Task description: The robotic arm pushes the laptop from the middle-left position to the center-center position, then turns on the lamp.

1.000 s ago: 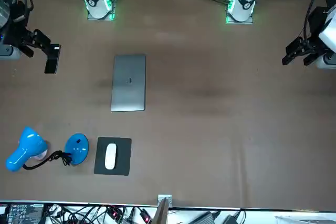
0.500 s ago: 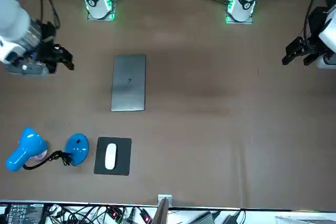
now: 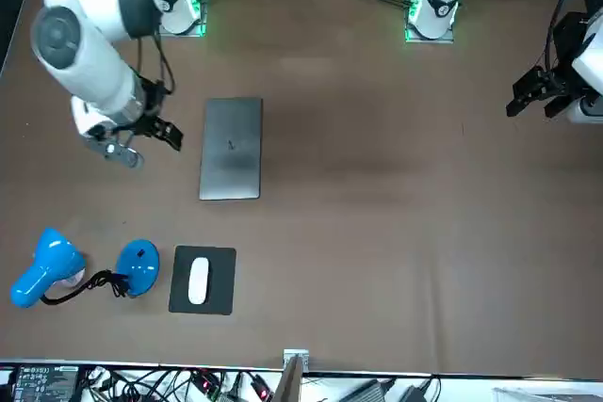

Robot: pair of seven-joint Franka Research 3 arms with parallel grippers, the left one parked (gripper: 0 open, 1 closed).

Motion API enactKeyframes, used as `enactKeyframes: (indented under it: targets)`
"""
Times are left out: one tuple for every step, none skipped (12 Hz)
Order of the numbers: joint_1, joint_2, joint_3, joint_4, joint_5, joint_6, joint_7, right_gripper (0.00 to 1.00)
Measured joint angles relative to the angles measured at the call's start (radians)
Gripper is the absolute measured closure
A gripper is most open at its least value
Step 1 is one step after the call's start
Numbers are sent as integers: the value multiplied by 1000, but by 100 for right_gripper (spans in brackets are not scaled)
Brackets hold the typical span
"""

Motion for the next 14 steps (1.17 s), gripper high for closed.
enactKeyframes:
  targets:
    - [23, 22, 0, -1, 0, 23, 85, 0]
    - [47, 45, 1, -3, 0, 44, 165, 0]
    - [71, 68, 1, -5, 0, 66, 251, 0]
    - [97, 93, 1, -8, 0, 95, 351, 0]
    - [124, 117, 1, -11, 0, 128, 455, 0]
    - [151, 140, 1, -17, 0, 161, 551, 0]
    - [177, 161, 1, -23, 0, 188, 637, 0]
    - [198, 178, 1, -30, 0, 213, 718, 0]
    - [215, 193, 1, -37, 0, 236, 795, 0]
    - [226, 205, 1, -42, 0, 255, 869, 0]
    - [234, 218, 1, -46, 0, 270, 939, 0]
    - [243, 233, 1, -49, 0, 284, 1003, 0]
    - [254, 249, 1, -55, 0, 304, 1059, 0]
    - [267, 265, 1, -65, 0, 335, 1121, 0]
